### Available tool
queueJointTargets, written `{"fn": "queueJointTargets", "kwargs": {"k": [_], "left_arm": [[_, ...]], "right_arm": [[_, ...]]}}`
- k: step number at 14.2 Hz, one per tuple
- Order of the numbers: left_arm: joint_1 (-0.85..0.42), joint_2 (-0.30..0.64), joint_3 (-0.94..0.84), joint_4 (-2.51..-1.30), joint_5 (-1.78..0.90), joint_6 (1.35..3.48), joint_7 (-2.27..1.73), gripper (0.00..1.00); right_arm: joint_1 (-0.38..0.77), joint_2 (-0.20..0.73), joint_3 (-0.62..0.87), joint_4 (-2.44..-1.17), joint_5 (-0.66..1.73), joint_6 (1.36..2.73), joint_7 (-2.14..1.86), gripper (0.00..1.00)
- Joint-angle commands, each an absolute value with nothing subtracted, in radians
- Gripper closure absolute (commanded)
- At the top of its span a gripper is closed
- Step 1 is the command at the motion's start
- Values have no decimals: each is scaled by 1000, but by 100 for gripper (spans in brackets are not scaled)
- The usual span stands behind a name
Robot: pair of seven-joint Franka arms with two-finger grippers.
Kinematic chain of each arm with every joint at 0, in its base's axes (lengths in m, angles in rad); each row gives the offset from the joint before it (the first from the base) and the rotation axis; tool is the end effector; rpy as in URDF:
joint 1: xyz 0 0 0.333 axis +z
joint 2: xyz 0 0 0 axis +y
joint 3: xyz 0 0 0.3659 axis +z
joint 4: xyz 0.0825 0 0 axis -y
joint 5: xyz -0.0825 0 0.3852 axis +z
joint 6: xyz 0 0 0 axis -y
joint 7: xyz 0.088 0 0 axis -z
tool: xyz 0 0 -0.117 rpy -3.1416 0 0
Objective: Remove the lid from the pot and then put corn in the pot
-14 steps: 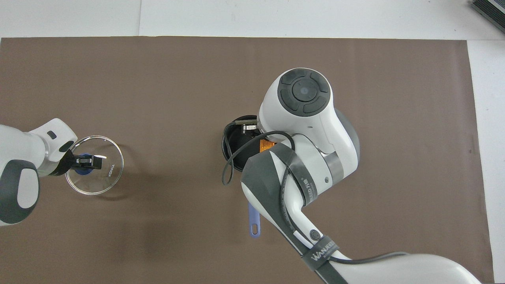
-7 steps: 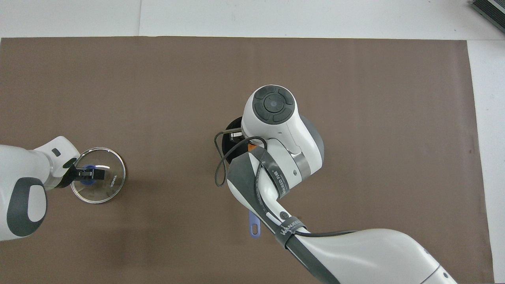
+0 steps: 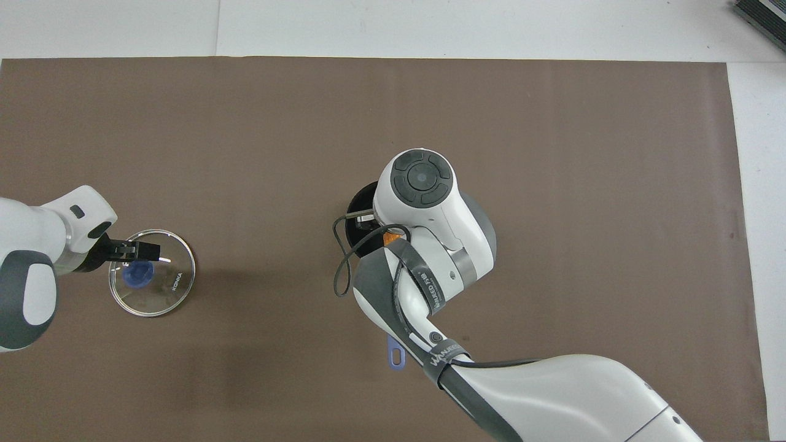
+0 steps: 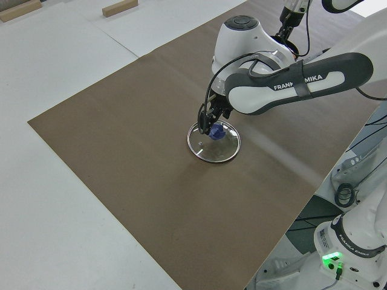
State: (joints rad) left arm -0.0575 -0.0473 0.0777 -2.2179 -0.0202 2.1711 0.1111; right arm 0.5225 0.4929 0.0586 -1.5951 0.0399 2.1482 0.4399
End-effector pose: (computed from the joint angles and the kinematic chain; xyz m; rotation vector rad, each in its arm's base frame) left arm 0.5176 0.0098 0.4360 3.1188 -0.1242 0.0026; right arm 0.6012 0.3895 0.3866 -3.0531 -0.1721 -0.0352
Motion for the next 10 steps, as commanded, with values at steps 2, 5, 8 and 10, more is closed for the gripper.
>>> {"fn": "queueJointTargets", "kwargs": {"k": [2, 5, 8, 10], "left_arm": [[-147, -6, 86, -2082, -9, 2071, 2, 0], [-160, -5, 81, -1956, -8, 1950, 11, 0], [-158, -5, 81, -1824, -12, 1811, 69, 0], [-156, -6, 80, -1783, -15, 1761, 74, 0]], "right_arm": [[520, 502, 66, -1611, 64, 2200, 410, 100], [520, 499, 66, -1626, 64, 2204, 411, 82], [520, 497, 66, -1631, 64, 2204, 411, 66], [520, 494, 66, -1634, 64, 2203, 411, 46]]}}
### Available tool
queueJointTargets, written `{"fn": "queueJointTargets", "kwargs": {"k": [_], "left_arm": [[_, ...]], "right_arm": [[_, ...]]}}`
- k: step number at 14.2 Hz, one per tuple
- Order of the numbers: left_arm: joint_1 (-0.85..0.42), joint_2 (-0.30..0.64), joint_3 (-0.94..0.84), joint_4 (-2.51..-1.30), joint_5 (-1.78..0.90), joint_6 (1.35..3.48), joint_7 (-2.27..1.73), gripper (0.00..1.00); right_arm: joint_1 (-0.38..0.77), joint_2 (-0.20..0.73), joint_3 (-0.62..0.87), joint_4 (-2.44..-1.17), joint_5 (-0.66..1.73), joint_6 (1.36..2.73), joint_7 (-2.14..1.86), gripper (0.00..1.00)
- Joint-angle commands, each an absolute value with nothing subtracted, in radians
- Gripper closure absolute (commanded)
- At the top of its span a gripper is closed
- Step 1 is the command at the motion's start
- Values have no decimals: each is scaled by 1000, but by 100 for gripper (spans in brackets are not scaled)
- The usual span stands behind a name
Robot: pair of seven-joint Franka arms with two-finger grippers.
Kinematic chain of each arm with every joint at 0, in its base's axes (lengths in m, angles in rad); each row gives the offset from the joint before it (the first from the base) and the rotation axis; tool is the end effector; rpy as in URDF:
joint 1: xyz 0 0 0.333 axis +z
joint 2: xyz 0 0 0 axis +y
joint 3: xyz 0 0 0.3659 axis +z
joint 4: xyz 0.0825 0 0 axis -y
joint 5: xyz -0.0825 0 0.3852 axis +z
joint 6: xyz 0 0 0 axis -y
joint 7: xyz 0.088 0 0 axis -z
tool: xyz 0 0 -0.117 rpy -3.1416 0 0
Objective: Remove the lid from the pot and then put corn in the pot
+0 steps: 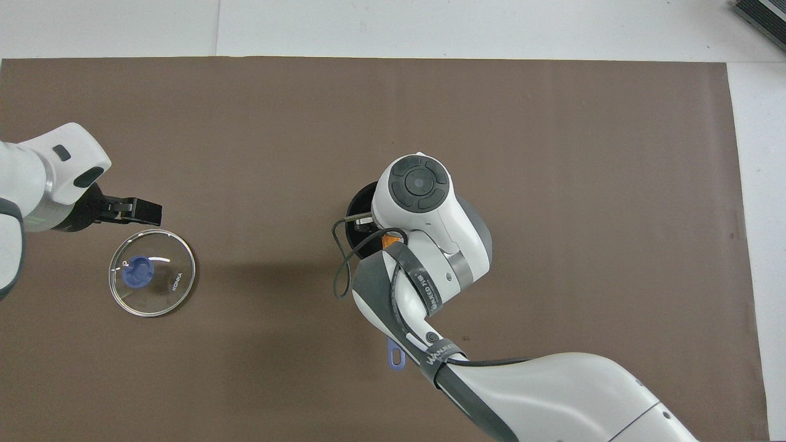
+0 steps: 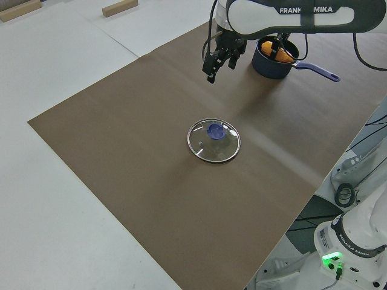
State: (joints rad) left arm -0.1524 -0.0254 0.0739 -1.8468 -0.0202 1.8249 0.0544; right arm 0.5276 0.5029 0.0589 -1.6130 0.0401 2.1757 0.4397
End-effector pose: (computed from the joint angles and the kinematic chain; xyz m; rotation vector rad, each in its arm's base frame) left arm 0.5534 -0.0449 0.5686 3.1137 -0.1994 0.0049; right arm 0.5985 0.3923 0.3737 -3.0527 -0.1786 -0.0341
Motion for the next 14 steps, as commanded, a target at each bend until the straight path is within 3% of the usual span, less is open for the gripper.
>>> {"fn": "queueJointTargets", "kwargs": {"k": [1, 2, 4, 8, 14], "left_arm": [[-156, -8, 81, -1764, -15, 1735, 74, 0], [-152, -8, 81, -1738, -12, 1702, 75, 0], [-147, -8, 83, -1686, -6, 1636, 81, 0], [-143, -5, 92, -1588, -3, 1517, 104, 0], [-144, -20, 91, -1611, -8, 1523, 109, 0]], "right_arm": [[520, 494, 66, -1634, 64, 2198, 411, 36], [520, 494, 66, -1634, 64, 2195, 411, 27], [522, 494, 66, -1626, 60, 2187, 411, 0], [517, 462, 63, -1611, 55, 2181, 413, 0], [413, 310, 55, -1612, 45, 2096, 413, 0]]}}
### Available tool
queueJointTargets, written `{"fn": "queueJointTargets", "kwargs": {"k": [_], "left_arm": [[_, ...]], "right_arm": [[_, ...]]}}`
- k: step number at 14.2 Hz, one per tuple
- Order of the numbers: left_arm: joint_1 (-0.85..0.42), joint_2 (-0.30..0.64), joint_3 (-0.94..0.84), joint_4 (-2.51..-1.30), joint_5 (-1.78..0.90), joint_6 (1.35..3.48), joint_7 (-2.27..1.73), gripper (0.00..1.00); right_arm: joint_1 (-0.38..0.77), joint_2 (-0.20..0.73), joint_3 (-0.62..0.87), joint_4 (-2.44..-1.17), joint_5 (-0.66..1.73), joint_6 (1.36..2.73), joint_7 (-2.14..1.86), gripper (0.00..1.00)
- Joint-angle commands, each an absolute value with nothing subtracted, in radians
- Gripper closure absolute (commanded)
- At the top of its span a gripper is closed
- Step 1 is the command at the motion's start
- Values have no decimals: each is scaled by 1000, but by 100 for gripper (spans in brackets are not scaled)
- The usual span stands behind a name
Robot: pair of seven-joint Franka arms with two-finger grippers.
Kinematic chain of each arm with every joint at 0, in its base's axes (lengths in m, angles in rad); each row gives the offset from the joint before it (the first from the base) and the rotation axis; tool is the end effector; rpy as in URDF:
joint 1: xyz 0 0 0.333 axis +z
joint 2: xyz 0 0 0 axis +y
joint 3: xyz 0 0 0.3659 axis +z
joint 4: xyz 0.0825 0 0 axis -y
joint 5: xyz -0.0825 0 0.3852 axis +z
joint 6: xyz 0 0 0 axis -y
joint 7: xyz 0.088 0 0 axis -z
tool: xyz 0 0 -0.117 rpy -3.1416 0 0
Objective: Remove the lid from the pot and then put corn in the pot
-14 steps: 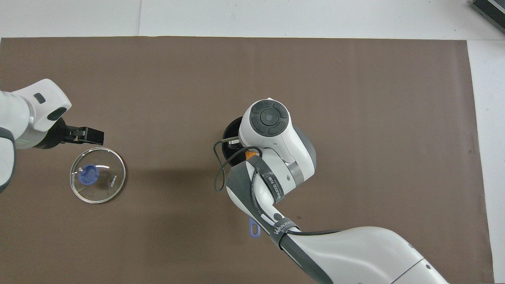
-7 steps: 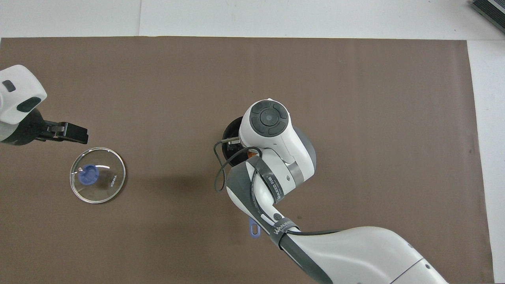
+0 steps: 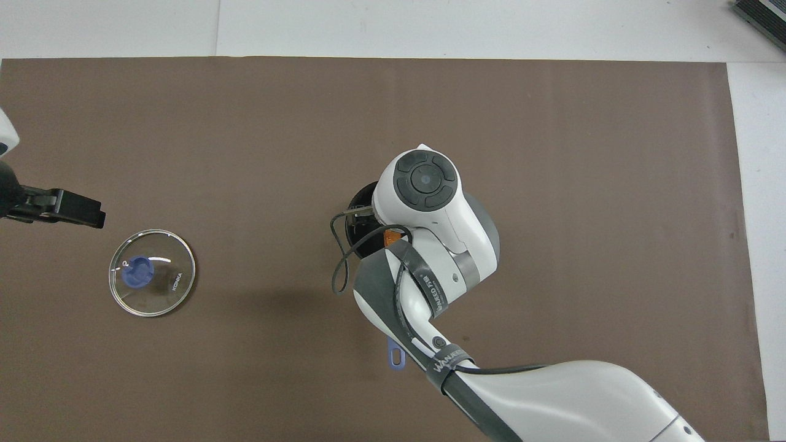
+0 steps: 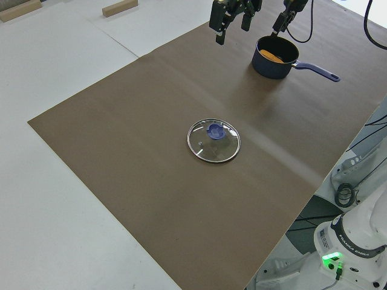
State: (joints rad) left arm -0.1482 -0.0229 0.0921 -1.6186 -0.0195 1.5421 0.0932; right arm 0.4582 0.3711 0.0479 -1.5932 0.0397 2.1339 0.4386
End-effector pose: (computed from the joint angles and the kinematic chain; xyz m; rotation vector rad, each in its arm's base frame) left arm 0.5419 -0.0321 0.6520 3.1092 -0.2327 -0.0831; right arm 0.6165 0.3387 0.4724 -3.0109 -0.0669 -0.1925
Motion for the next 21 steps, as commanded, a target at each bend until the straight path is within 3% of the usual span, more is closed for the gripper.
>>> {"fn": "queueJointTargets", "kwargs": {"k": [1, 5, 9, 21], "left_arm": [[-144, -20, 91, -1611, -8, 1523, 109, 0], [-146, -20, 91, -1611, -8, 1525, 109, 0], [-144, -20, 91, -1611, -9, 1528, 109, 0], [-147, -14, 92, -1597, -5, 1513, 107, 0]], "right_arm": [[387, 286, 54, -1611, 43, 2077, 416, 0], [296, 210, 48, -1600, 22, 2017, 411, 0], [194, 141, 49, -1556, 17, 1875, 411, 0], [166, -32, -43, -1493, 3, 1536, 390, 0]]}}
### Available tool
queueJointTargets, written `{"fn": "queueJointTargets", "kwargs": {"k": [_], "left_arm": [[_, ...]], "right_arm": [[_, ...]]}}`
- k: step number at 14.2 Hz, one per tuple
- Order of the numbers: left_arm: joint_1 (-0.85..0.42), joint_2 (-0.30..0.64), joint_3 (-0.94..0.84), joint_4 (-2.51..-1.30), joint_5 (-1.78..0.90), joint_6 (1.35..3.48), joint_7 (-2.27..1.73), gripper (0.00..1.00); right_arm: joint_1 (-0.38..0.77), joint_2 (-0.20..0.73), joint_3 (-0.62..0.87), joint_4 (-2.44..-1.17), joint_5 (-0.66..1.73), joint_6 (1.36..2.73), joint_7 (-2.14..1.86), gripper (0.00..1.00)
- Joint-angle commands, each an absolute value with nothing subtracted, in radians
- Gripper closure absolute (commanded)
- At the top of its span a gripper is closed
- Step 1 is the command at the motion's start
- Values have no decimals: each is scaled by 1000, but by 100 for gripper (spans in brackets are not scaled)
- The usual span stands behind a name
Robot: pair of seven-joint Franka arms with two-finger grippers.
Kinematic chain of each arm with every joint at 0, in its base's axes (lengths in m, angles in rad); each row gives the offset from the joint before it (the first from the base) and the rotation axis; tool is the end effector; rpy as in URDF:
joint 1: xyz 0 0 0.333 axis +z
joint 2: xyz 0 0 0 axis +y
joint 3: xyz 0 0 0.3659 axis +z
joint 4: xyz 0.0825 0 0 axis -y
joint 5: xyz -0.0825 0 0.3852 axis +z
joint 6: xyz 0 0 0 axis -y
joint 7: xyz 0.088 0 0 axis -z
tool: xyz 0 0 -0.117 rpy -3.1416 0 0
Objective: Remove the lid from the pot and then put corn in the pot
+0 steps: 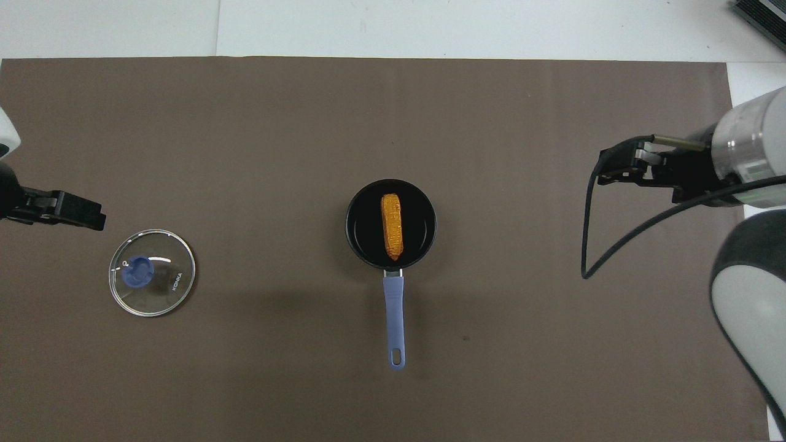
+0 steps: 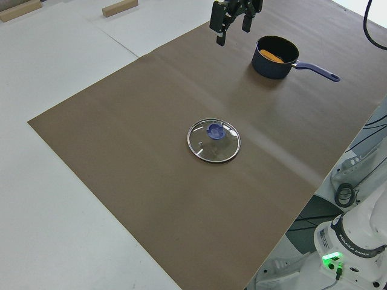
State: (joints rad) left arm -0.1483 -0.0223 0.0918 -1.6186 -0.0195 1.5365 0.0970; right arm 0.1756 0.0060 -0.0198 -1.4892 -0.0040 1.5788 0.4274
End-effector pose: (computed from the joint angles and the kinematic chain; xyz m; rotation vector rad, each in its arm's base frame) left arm 0.5414 -0.0323 0.6512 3.1083 -0.2393 -0.0927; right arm 0.5533 0.0865 0.7005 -3.0902 0.4225 -0.1268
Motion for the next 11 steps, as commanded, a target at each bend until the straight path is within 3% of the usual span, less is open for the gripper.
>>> {"fn": "queueJointTargets", "kwargs": {"k": [1, 6, 11], "left_arm": [[-146, -15, 92, -1589, -5, 1511, 109, 0], [-144, -5, 92, -1503, -6, 1419, 112, 0], [-146, -17, 91, -1511, 6, 1431, 135, 0]], "right_arm": [[167, -52, -58, -1493, 3, 1522, 364, 0], [153, -112, -158, -1538, -3, 1485, 191, 0], [129, -124, -163, -1559, -12, 1464, -11, 0]]}}
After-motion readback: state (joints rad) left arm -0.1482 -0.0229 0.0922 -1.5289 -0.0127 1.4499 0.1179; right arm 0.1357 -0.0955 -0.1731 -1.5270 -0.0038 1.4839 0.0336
